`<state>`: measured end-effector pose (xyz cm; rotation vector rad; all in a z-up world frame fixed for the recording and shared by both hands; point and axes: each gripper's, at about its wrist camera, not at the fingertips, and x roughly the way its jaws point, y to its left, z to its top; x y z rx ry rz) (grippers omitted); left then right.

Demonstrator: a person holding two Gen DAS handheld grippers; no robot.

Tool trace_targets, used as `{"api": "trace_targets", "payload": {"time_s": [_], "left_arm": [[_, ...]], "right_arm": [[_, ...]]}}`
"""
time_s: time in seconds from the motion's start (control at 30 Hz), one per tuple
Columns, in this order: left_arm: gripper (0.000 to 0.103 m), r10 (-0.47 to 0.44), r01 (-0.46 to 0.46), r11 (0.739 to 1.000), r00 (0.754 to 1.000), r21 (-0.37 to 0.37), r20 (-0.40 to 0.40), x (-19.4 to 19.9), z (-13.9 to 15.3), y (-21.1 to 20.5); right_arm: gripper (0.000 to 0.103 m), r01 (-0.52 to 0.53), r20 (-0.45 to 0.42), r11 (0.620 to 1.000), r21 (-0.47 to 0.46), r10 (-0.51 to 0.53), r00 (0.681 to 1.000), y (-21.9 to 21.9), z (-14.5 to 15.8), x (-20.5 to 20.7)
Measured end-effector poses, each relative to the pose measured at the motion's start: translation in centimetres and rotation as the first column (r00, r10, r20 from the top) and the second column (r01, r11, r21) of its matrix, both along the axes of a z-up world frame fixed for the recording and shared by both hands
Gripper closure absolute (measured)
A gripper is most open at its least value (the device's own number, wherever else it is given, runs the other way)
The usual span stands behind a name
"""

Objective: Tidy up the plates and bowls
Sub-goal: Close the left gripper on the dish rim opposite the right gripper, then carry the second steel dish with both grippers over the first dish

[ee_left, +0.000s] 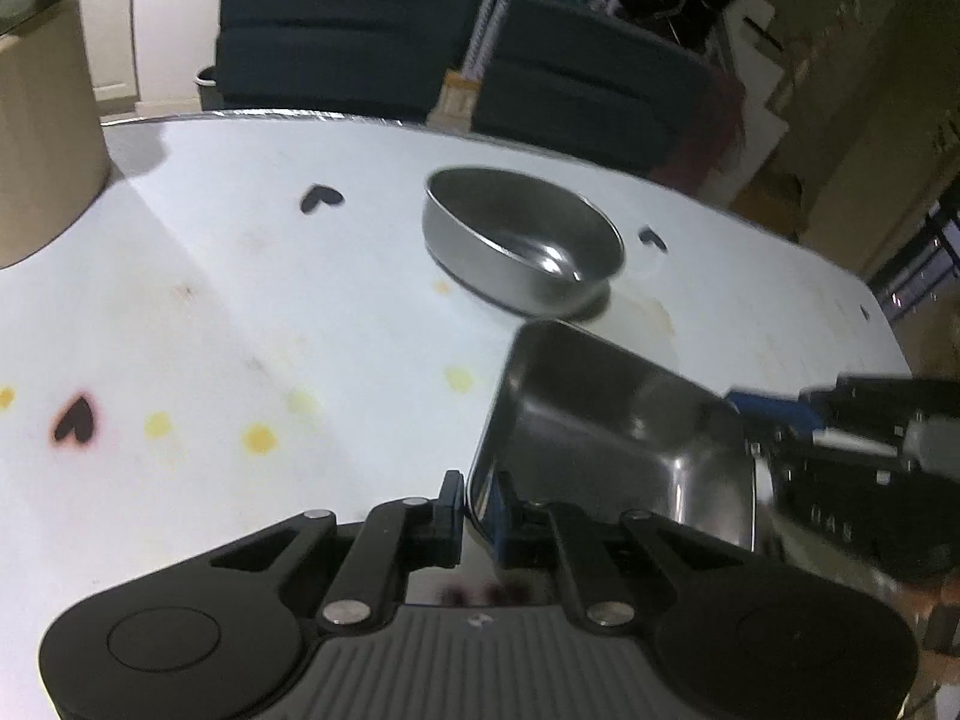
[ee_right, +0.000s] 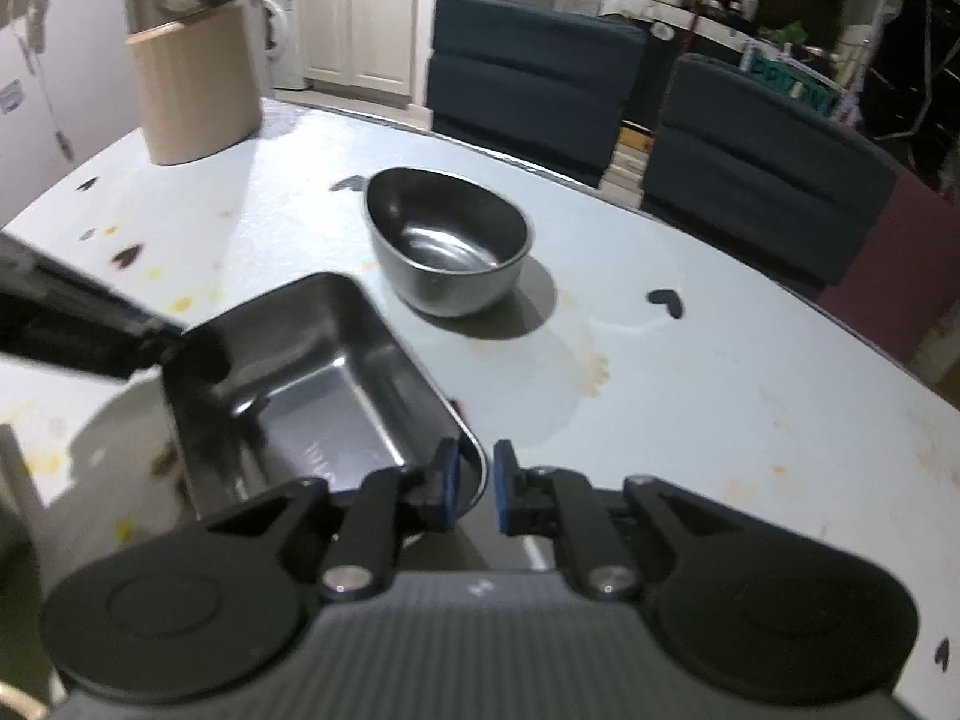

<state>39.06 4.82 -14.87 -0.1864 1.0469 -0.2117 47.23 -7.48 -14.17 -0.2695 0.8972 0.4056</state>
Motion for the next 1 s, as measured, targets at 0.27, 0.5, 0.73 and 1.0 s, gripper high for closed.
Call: {"api": "trace_targets", "payload": {"time_s": [0.27, 0.5, 0.73, 1.0], "left_arm": [[0.087, -0.096, 0.091, 0.995, 0.991, -0.050, -0.092, -0.4, 0.0, -1.0], [0.086, -0.025, 0.025, 0.998, 1.000, -0.051, -0.013, 0.3, 0.1, -1.1], [0.089, 0.011, -0.012, 0.998, 1.000, -0.068, -0.017, 1.0, -0.3, -0.9], [0.095, 0.012, -0.010, 0.996, 1.000, -0.086, 0.025, 0.0, 1.8, -0.4]], "right_arm": [[0.063, 0.184, -0.115, 0.976, 0.119, -0.171, 0.979, -3.0, 1.5, -1.0], [0.068, 0.361, -0.263, 0.901, 0.240, -0.297, 0.918, -5.1, 0.9, -2.3], [0.085, 0.405, -0.288, 0.868, 0.287, -0.325, 0.901, -5.0, 0.0, -2.7], [0.097, 0.401, -0.264, 0.854, 0.332, -0.324, 0.909, -4.7, 0.8, -3.4]]}}
